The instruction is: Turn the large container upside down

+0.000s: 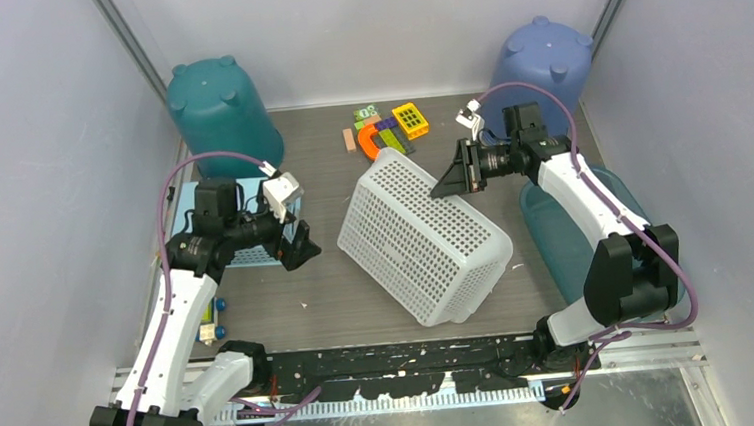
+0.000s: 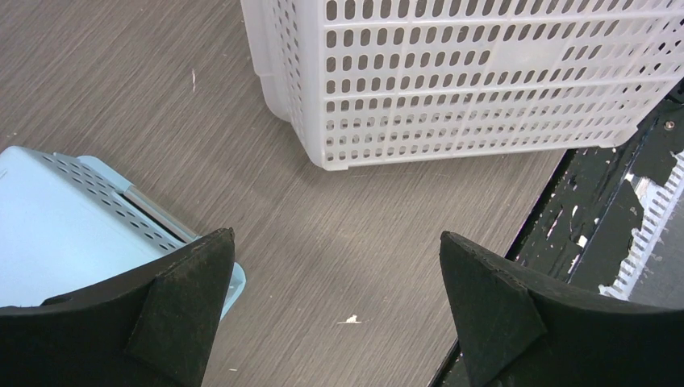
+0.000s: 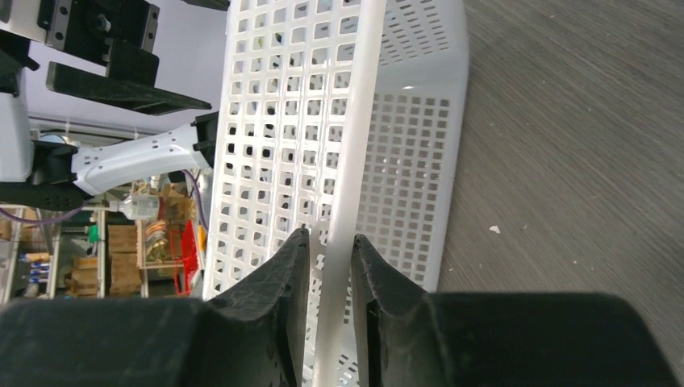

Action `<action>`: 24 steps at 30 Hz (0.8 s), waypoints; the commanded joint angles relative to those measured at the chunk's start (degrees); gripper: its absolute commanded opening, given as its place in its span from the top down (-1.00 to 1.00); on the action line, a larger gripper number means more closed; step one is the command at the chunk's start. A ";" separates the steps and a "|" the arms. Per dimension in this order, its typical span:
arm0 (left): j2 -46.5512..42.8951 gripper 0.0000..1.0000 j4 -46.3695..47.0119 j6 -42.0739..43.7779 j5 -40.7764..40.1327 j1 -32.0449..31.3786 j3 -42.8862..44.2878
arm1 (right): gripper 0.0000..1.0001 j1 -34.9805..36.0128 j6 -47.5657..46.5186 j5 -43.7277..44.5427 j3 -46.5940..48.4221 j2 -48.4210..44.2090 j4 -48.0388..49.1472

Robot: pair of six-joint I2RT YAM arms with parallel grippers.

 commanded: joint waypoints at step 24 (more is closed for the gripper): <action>-0.74 -0.99 0.25 0.99 2.72 0.01 -0.44 | 0.98 0.19 -3.55 11.20 -3.34 -3.68 4.04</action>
